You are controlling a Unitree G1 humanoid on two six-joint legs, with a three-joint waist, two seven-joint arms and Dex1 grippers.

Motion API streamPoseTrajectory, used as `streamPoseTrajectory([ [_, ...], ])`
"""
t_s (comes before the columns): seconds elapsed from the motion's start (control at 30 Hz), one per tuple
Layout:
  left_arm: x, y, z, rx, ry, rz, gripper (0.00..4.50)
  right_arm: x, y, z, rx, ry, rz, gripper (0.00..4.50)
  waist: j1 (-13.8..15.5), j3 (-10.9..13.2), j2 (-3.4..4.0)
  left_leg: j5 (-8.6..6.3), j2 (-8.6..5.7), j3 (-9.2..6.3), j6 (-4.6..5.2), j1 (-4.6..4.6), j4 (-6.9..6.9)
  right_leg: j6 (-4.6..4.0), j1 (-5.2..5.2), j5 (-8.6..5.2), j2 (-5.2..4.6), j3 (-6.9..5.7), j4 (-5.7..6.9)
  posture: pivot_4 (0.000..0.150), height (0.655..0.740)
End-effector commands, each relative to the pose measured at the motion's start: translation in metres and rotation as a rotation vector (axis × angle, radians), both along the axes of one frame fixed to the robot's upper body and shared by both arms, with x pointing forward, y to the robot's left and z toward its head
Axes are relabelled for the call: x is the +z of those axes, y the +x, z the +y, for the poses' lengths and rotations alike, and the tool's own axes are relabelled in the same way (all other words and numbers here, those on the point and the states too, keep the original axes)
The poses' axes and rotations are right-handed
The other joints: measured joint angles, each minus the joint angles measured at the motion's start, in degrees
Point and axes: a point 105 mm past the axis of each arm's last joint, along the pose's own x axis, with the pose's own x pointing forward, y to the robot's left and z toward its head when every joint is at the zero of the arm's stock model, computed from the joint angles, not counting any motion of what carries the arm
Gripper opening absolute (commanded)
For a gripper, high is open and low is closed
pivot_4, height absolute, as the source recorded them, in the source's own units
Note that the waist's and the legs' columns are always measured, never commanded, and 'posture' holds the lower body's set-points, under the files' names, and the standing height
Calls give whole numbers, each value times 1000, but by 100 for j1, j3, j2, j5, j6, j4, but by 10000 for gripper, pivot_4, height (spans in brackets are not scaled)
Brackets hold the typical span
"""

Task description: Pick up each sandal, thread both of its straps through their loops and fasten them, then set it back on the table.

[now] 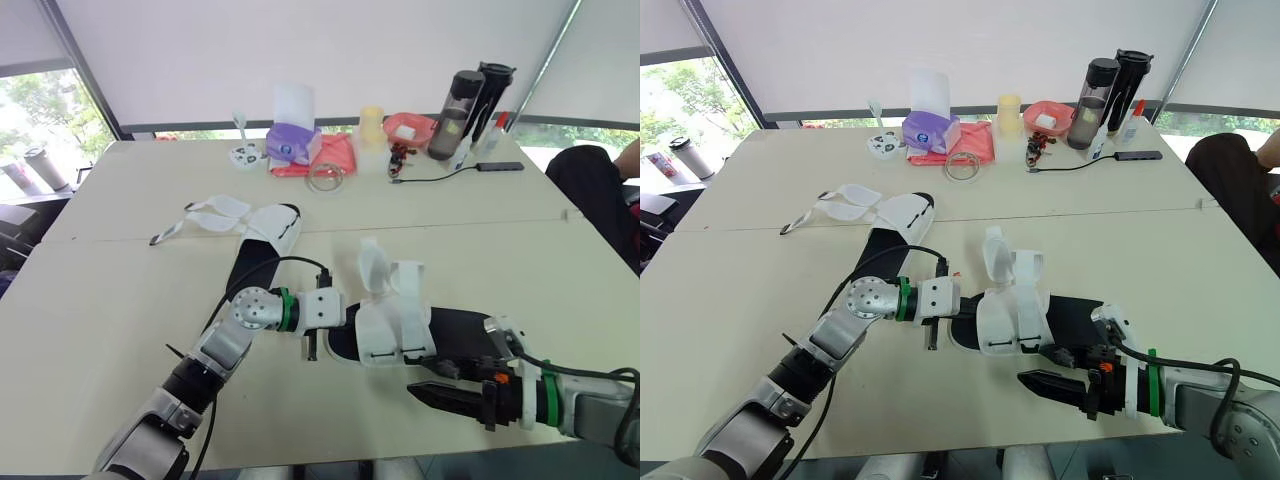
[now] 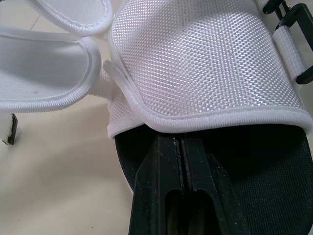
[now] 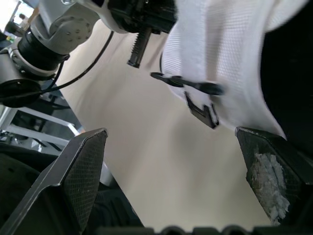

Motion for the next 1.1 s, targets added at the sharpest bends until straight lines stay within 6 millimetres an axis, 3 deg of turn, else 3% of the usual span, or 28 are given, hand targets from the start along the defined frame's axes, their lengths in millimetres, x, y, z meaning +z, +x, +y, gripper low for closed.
streamPoseTrajectory([
  [0.03, -19, -10, 9, -16, 70, 91, 0, 9, 4, 6, 6, 31, -43, 44863, -13, 0, 0, 0, 0, 0, 0, 1, 0, 0, 0, 0, 0, 0, 0, 1500, 7400],
  [0.4, -4, -18, 16, -79, 48, 168, 0, 12, 3, 3, -4, 47, -30, 44863, -5, -1, 0, 0, 2, 1, 0, -4, -11, -23, -13, 12, 3, 0, 0, 1500, 7400],
  [0.8, -13, -21, 13, -92, 78, 151, 0, 17, 6, 4, -15, 91, -35, 44863, -4, 0, 0, 0, 2, 1, 0, -4, -11, -23, -12, 12, 2, 0, 0, 1500, 7400],
  [0.9, -15, -24, 12, -98, 83, 152, 0, 16, 6, 8, -13, 112, -30, 36601, -6, -1, 0, 0, 2, 1, 0, -4, -11, -23, -12, 12, 2, 0, 0, 1500, 7400],
  [1.1, -14, -21, 14, -85, 93, 126, 0, 11, 6, 11, -31, 137, -10, 5509, -1, -1, 0, 0, 2, 1, 0, -4, -13, -22, -13, 11, 2, 0, 0, 1500, 7400],
])
